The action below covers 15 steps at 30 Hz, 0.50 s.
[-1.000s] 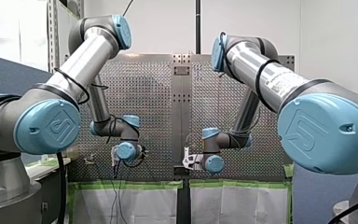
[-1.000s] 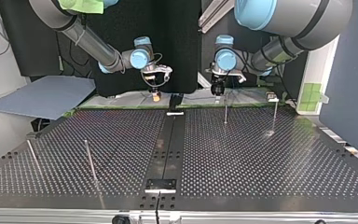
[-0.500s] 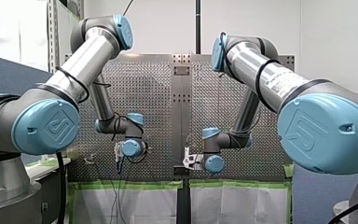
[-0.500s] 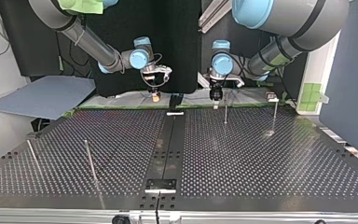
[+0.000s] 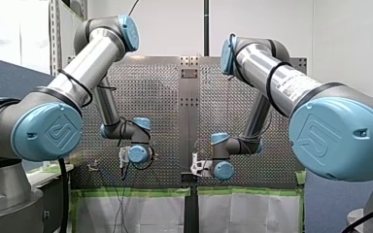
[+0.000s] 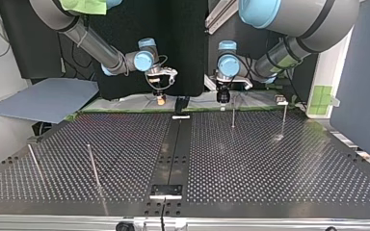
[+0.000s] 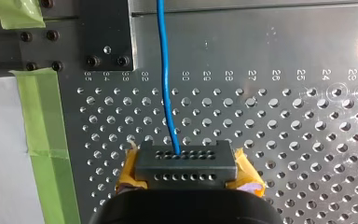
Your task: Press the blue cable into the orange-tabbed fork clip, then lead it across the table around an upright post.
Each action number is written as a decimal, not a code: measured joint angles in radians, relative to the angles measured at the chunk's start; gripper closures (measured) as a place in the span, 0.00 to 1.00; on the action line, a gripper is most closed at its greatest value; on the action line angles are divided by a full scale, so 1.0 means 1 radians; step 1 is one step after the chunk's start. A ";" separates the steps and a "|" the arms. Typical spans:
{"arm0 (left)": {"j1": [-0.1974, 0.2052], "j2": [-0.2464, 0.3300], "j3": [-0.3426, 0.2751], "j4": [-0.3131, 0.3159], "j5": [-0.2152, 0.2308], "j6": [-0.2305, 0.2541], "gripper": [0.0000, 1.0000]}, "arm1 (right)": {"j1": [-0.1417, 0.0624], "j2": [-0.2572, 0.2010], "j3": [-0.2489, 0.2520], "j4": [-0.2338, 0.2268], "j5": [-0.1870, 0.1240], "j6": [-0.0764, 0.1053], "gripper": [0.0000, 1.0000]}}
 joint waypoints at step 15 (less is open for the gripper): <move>-0.015 0.000 0.000 0.003 -0.001 0.012 0.99 | 0.000 0.002 0.000 0.005 0.000 0.000 1.00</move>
